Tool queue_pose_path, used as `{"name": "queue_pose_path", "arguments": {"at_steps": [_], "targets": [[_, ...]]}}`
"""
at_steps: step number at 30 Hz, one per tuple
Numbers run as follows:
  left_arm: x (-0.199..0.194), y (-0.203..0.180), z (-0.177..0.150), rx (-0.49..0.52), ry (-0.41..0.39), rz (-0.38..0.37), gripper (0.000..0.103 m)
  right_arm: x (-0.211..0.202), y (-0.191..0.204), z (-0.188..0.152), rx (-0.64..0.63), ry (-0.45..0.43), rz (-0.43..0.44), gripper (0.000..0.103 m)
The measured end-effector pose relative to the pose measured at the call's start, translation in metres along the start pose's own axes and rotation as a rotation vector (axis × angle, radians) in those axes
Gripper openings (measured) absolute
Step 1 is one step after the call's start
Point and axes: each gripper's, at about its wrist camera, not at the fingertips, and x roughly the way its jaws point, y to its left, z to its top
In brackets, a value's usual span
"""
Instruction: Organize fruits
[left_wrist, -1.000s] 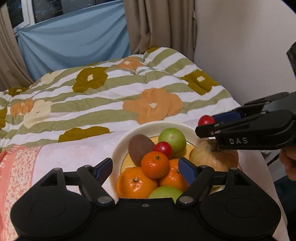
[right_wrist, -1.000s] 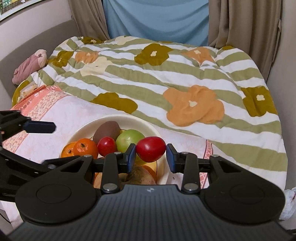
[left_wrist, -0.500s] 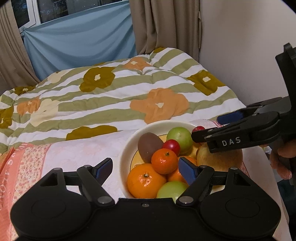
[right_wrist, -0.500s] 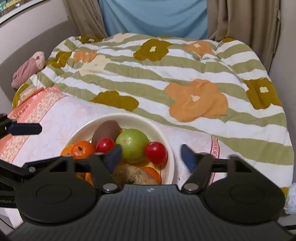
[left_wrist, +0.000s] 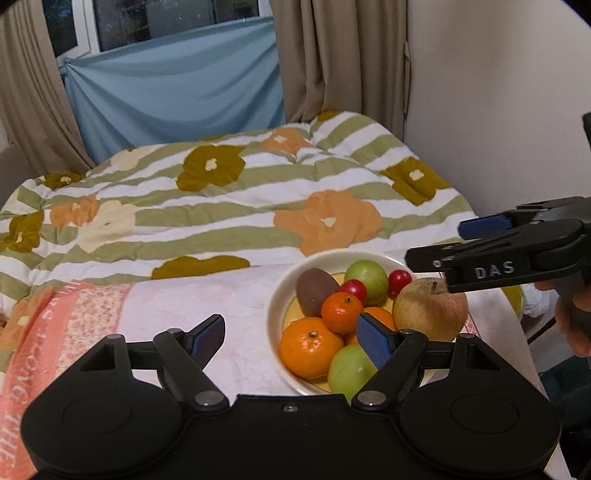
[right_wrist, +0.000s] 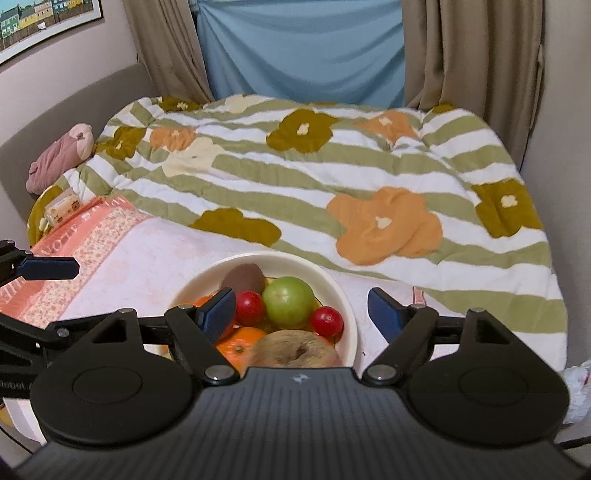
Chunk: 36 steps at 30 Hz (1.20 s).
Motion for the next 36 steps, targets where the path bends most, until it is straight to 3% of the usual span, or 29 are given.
{"name": "queue_pose_path", "arguments": {"at_steps": [14, 18, 24, 36], "targets": [[-0.128, 0.068, -0.017, -0.084, -0.172, 0.009, 0.083, -0.147, 0.105, -0.010, 0.043, -0.136, -0.156, 0.101], [-0.153, 0.087, -0.028, -0.105, -0.198, 0.022, 0.098, -0.178, 0.138, -0.020, 0.095, -0.166, -0.210, 0.103], [-0.178, 0.111, -0.046, -0.125, -0.220, 0.016, 0.103, -0.205, 0.181, -0.039, 0.095, -0.184, -0.309, 0.103], [-0.198, 0.124, -0.078, -0.072, -0.237, 0.035, 0.103, -0.226, 0.217, -0.068, 0.156, -0.209, -0.351, 0.103]]}}
